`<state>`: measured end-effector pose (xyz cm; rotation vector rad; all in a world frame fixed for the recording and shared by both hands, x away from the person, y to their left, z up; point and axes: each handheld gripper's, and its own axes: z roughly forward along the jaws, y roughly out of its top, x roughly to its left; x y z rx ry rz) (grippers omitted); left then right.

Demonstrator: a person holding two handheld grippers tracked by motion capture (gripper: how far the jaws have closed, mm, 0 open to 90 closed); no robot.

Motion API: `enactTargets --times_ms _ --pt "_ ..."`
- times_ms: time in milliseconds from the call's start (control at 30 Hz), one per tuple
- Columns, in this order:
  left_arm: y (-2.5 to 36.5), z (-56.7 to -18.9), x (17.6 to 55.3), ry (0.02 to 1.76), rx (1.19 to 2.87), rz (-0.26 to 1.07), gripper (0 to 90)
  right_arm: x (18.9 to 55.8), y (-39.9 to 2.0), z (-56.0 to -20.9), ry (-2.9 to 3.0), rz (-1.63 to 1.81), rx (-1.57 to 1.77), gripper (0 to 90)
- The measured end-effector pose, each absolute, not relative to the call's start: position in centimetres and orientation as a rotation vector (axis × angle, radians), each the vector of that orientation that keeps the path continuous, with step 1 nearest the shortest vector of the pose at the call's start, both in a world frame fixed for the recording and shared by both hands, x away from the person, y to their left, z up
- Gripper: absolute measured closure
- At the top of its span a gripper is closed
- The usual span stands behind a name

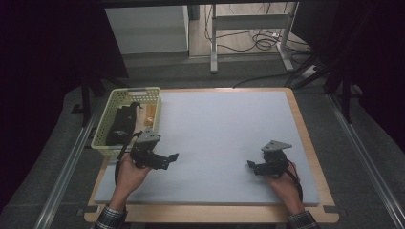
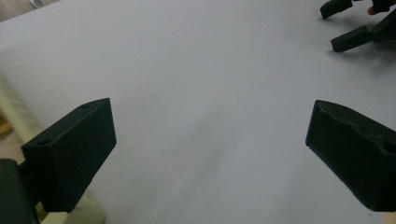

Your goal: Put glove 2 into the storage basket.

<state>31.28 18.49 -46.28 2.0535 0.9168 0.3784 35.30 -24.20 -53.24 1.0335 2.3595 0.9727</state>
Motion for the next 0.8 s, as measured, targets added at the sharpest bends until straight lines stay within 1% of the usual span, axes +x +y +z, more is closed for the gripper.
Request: enactTargets --times_ms 567,800 --pt "15.6 -47.8 31.6 0.851 2.064 0.309 1.9 35.3 -24.2 -53.2 2.359 0.973 1.034 16.2" --pt "14.6 -48.6 31.6 0.829 2.082 0.299 1.9 35.3 -24.2 -53.2 2.359 0.973 1.034 16.2"
